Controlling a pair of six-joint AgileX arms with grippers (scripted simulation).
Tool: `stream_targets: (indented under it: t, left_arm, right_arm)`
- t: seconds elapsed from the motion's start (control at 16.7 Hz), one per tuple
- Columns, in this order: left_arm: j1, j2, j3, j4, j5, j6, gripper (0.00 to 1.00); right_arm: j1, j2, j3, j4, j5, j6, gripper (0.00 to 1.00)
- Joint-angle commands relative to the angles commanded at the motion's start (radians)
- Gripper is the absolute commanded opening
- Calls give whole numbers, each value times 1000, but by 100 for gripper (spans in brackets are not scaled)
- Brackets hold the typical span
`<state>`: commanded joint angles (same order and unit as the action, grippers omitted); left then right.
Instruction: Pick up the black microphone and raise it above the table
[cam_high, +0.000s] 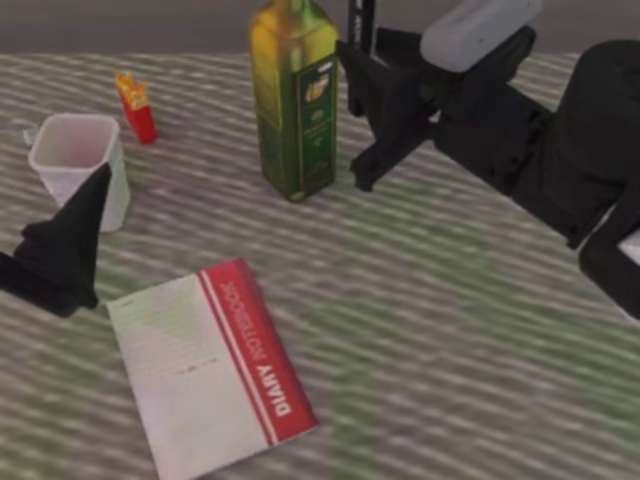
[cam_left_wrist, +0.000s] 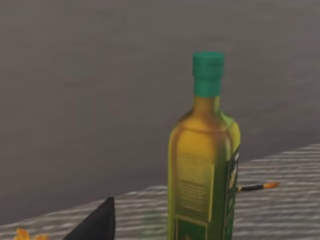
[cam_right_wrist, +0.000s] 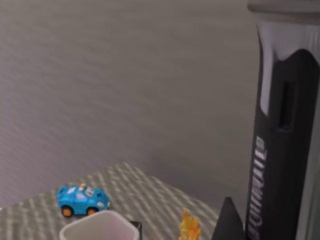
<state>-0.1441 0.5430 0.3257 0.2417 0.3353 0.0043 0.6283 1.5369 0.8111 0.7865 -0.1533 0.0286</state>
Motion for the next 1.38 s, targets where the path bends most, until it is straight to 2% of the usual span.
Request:
stream_targets:
  t: [0.36,0.54,0.66,1.08,1.2,1.38]
  left_arm:
    - [-111,477,281,215,261,4,100]
    - [-151,632,370,281,354,3,100]
    - [-167,693,403,304,392,1,100]
    - [-169,712,411,309,400,0,100]
    - [-194,750,445,315,381,2,100]
    - [-260,860,541,329,318,5,100]
  right_arm:
    - [0,0,0,0,0,0,0]
    - [0,0,0,0,0,0,0]
    - [0,0,0,0,0,0,0]
    - [0,0,0,0,0,0,0]
    - [0,0,0,0,0,0,0]
    - [0,0,0,0,0,0,0]
